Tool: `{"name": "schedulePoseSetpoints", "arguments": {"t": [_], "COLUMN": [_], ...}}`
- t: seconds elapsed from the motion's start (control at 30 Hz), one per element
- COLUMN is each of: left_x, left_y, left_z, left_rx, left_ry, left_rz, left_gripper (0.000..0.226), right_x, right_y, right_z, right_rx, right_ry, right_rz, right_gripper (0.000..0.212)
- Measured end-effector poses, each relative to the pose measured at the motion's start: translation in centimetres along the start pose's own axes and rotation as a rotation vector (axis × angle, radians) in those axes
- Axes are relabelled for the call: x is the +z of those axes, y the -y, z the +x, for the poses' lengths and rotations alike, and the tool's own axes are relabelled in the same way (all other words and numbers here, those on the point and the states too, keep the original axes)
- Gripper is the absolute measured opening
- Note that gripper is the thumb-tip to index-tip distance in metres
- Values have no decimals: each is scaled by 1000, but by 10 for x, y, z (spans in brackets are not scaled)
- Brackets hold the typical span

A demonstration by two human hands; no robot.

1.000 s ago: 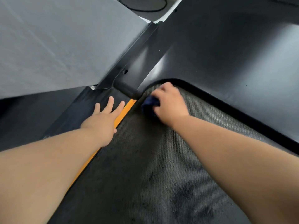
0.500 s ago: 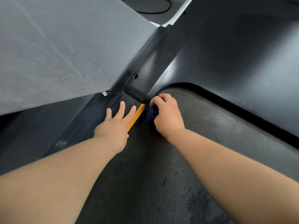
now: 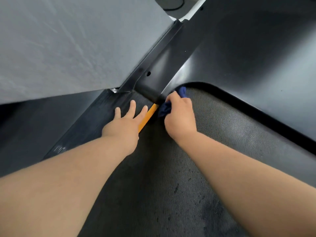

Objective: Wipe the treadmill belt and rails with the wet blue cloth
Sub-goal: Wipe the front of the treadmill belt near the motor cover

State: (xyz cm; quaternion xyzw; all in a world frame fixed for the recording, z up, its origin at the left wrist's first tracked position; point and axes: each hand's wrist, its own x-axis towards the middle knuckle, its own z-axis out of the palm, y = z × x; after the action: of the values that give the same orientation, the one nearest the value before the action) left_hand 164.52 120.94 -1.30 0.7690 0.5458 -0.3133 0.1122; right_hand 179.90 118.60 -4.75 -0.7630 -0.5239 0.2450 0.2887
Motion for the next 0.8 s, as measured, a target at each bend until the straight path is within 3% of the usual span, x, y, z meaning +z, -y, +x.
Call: {"name": "schedulePoseSetpoints", "arguments": {"t": [0.13,0.2,0.27,0.3,0.47,0.57,0.63,0.7,0.8], "left_x": [-3,-2,-1,-1,-1,-2,-3,-3,-1], "left_y": [0,-1,-2,-2,-2,1,1,0,-2], "left_z": [-3,-4,-3,-4,-3,-3,-3,-3,-3], "left_rx": [19,15,5,2,7,13,11,7,-14], "left_ry": [-2,-13,-18,-14,-10,-9,0,-1,-4], "left_rz": [13,19,15,11,22,0,-2,3,16], "left_gripper": [95,96,101,102,100,96,96,97,106], "right_x": [-24,-38,-49,-50,-33,-20,-24,-38,-52], "right_y": [-18,-32,-39,-40,-19,0,-5,-23,-43], "right_z": [-4,-2,11,19,13,-7,-3,12,29], "right_rx": [-271,-295,-121,-57,-13,-287,-524,-517,-126], "right_ry": [315,184,-72,-114,39,347,413,250,-57], "right_rz": [-147,-184,-149,-159,-111,-160,-290,-377,-346], "right_gripper": [34,34,37,38,35,30,30,28,30]}}
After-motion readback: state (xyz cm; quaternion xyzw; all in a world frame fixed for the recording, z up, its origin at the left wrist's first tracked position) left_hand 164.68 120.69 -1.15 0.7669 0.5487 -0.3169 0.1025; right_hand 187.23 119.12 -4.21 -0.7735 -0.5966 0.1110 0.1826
